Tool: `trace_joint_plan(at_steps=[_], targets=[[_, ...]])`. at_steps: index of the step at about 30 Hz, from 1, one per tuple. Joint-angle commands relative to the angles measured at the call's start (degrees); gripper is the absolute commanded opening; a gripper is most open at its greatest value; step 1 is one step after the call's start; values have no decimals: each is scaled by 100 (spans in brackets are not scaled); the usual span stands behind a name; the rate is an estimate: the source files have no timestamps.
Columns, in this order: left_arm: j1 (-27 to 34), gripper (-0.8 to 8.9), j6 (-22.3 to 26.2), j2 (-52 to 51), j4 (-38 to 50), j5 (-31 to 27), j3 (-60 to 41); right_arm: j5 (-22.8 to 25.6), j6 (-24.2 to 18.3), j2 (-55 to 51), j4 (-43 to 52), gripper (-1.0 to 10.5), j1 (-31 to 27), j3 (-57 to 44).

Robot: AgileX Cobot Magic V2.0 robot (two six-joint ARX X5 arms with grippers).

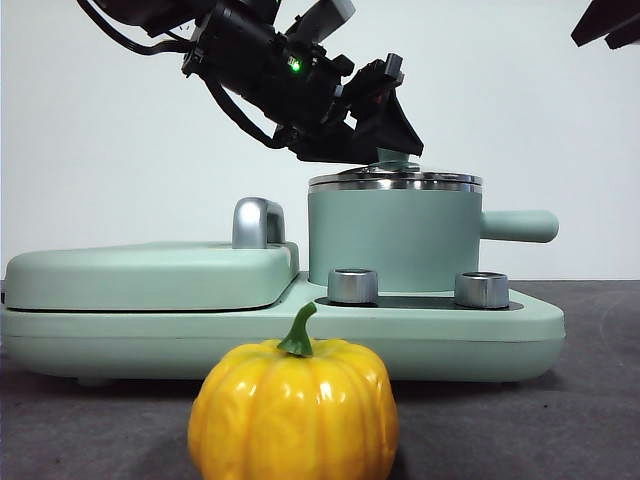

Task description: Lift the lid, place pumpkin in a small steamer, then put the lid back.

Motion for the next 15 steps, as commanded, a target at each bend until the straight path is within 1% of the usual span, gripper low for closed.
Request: trace_joint_plan(at_steps=[1,4,5,6,7,10,15], targets=[[-52,256,63,131,81,-11,140,-2,101,39,59,277,22,107],[-52,130,138,131,98,-15,140,-2,103,39,57,277,22,107],[-52,65,216,131,98,-17,140,-2,101,39,57,277,22,107],[-52,23,271,131,98,-39,140,-2,103,39,57,277,22,107],[-52,7,350,131,96,-76,140,-2,101,39,57,277,22,107],[-52,7,391,131,98,-269,140,-2,101,39,57,277,22,107],[-52,7,492,129,164,-295,140,-2,101,39,57,277,22,107]])
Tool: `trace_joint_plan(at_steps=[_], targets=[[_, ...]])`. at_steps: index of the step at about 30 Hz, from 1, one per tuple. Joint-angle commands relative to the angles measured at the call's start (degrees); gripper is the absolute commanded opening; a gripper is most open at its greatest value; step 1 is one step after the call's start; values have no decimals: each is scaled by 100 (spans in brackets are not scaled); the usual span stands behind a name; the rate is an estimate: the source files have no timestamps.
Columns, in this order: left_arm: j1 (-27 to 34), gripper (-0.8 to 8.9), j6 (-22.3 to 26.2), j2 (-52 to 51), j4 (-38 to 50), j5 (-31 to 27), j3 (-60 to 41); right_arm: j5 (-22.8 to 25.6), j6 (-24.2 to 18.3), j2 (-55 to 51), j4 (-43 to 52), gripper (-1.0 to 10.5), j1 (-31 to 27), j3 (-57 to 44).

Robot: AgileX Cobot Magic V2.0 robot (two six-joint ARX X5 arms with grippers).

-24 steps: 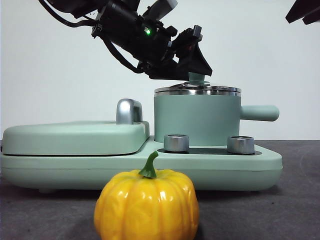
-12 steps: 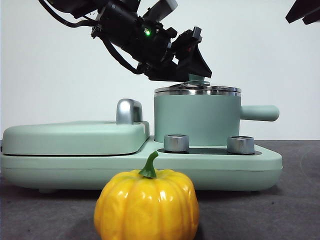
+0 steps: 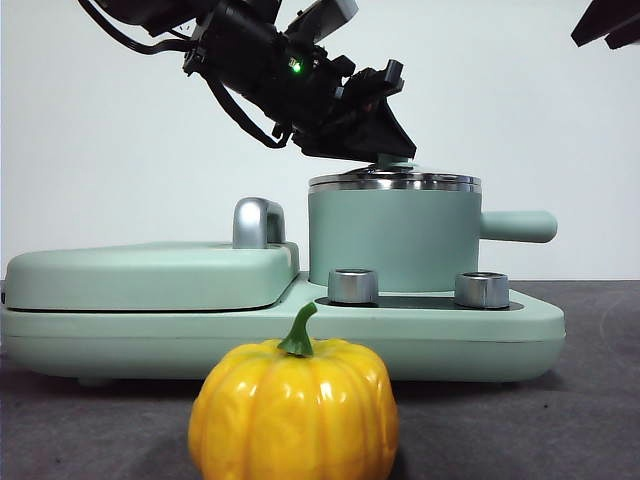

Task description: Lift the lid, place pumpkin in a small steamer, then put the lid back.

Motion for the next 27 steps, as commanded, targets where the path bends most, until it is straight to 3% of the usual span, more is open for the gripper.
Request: trace_joint_plan(at_steps=[1,13,27], targets=[[-39,7,186,129,164,-96,140,-2,101,39,57,277,22,107],[-63,7,179,-284,531,-96,173,-2,101,39,57,277,22,107],[337,7,-328,-1572,-590,-160,175,-9,101,39,57,277,26,107]])
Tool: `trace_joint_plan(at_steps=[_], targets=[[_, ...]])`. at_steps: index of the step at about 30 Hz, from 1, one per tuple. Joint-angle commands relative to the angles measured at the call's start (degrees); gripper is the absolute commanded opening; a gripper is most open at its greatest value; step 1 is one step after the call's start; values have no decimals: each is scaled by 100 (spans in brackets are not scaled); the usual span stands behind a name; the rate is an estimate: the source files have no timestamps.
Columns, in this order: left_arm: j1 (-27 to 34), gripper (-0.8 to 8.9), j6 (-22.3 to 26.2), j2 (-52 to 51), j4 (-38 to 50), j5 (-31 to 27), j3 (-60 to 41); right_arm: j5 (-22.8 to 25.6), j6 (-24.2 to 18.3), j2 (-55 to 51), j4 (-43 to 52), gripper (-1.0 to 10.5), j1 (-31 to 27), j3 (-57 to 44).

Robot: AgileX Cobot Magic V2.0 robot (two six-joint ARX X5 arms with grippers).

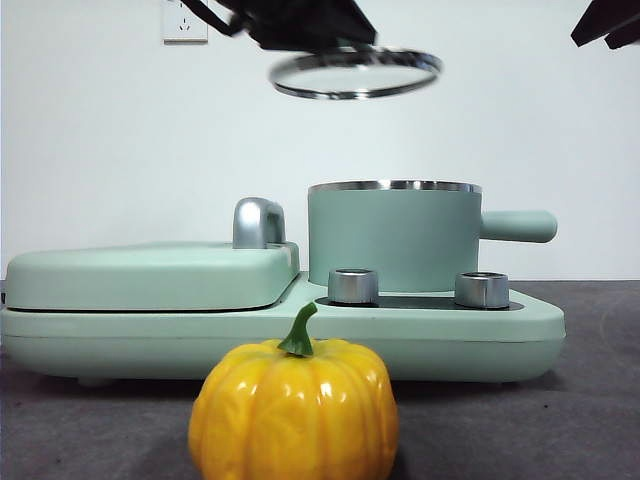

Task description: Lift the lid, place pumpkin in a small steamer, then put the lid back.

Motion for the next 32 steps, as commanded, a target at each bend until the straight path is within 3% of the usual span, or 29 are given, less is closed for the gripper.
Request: trace_joint_plan(at_steps=[1,10,15,26,32], targets=[[157,7,-177,-271,-282,-33,175,-11,98,37,57,277,42,107],[957,11,-306,-1008,-1989,-116,146,-11,50,42,48,279,660,107],[1375,11,-306,-1375,-2170,-116,-9,-17,11,118,-33,344,1233,107],[1987,11,-411,-2524,-2177,-116,-1104,-2,-52,815,-72,344,2629,107],[2138,11,-457,-2750,-2583,-125,-1165,33,-164,1458,-74,344,3351,107]])
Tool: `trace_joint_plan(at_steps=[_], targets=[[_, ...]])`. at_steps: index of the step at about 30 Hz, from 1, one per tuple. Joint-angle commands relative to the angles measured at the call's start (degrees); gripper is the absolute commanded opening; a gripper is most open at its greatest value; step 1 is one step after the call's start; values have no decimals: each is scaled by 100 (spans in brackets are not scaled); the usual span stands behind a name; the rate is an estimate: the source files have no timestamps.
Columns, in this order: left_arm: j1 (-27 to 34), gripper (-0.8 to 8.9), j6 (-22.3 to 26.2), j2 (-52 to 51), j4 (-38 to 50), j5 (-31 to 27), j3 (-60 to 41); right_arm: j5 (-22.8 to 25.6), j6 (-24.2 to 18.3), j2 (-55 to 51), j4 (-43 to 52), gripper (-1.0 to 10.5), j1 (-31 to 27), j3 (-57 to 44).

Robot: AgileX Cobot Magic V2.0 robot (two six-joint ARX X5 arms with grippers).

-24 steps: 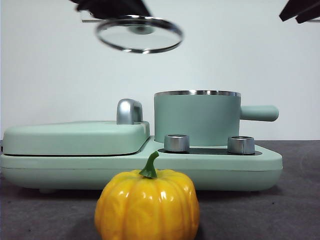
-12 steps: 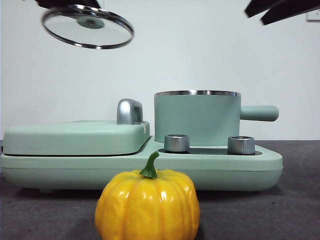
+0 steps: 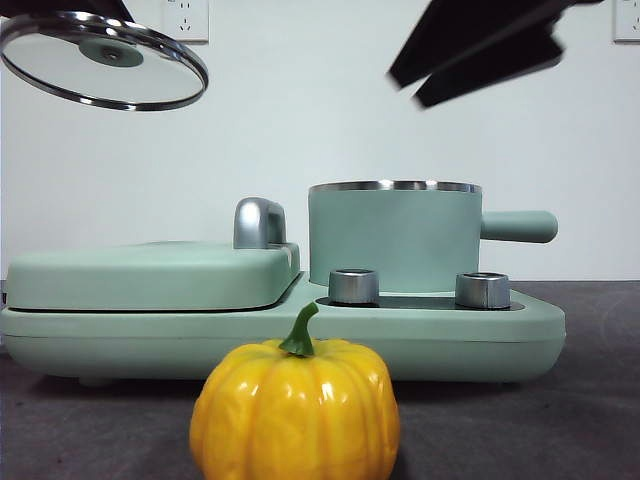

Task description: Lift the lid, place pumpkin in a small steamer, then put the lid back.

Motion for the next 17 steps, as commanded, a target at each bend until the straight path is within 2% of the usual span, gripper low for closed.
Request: trace_joint_plan(at_steps=[1,11,17], targets=[[24,11,-46,-11,42,0,107,26,-81,328,13,344,278,107],[24,10,-39,-11,52,-9,107,26,-94,1296,15,414,979,107],[24,11,-39,-11,52,-11,109,111,-356,1683,15,416,1303,107]])
